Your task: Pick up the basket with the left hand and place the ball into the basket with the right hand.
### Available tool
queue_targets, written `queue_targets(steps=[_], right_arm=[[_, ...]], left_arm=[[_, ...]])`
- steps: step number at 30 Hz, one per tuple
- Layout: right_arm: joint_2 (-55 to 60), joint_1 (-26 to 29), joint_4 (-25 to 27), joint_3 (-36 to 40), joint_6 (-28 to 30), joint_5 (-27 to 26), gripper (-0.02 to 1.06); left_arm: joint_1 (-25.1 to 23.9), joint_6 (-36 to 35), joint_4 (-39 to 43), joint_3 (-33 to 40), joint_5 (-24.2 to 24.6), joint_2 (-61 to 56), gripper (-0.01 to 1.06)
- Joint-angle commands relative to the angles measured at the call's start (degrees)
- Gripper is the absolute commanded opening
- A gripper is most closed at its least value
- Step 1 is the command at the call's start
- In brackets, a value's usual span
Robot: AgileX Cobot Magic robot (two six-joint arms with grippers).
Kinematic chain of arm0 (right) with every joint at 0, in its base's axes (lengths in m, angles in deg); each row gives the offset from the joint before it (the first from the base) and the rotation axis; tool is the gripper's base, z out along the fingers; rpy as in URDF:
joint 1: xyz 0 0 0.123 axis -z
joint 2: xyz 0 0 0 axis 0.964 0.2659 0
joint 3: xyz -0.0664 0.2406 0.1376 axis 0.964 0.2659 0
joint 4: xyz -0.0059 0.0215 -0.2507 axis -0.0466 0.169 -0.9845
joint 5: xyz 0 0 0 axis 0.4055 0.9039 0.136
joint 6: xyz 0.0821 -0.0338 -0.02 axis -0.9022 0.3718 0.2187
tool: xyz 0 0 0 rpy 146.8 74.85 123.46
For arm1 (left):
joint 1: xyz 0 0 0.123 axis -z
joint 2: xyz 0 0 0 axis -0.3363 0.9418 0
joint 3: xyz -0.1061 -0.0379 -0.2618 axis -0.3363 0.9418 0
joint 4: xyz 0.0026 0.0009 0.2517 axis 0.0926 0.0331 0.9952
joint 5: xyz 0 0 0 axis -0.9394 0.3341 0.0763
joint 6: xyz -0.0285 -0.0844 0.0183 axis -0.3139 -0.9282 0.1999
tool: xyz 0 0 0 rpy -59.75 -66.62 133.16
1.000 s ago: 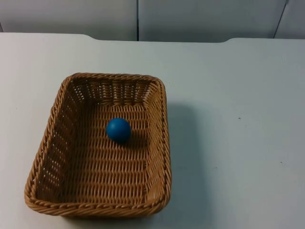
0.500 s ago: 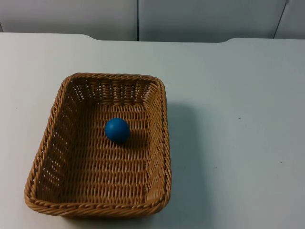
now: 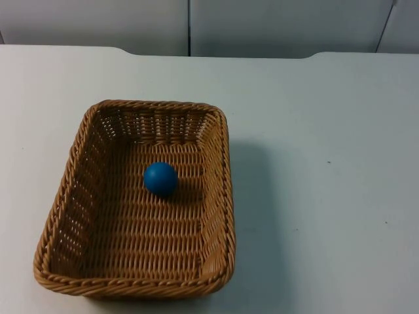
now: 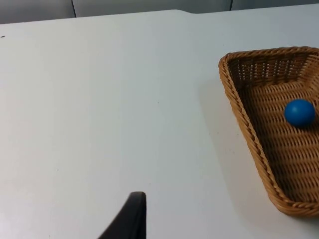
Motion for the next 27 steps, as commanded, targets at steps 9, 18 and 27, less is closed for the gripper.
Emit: queue_targets(steps=[9, 18, 27], right_arm=[[-0.24, 0.09, 0.03, 0.10, 0.21, -0.66, 1.05], [-0.24, 10.40, 0.03, 0.09, 0.21, -0.66, 1.05], [-0.24, 29.25, 0.03, 0.09, 0.21, -0.66, 1.05]], left_arm=[[-0.27, 0.00, -0.38, 0.18, -0.76, -0.22, 1.03], [-0.27, 0.00, -0.38, 0.18, -0.76, -0.22, 1.03], [-0.27, 0.00, -0.38, 0.18, -0.76, -0.22, 1.03]])
